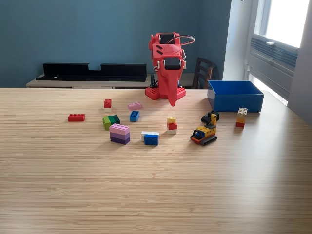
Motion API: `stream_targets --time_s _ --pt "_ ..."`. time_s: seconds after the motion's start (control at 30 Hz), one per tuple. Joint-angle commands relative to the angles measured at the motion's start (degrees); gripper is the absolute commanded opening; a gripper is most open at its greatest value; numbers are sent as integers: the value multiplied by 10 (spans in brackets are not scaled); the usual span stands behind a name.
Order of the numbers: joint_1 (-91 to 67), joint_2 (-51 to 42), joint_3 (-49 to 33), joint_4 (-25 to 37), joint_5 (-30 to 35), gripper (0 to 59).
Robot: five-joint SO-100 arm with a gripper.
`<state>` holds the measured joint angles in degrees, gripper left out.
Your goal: Grasp a lego block and put it in the bin.
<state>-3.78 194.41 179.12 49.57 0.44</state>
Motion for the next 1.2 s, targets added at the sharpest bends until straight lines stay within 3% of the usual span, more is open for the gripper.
stream_targets --time_s 0.03,1.2 --pt "4 -3 3 -11 0 0" --pt "-3 -3 3 -12 -1 1"
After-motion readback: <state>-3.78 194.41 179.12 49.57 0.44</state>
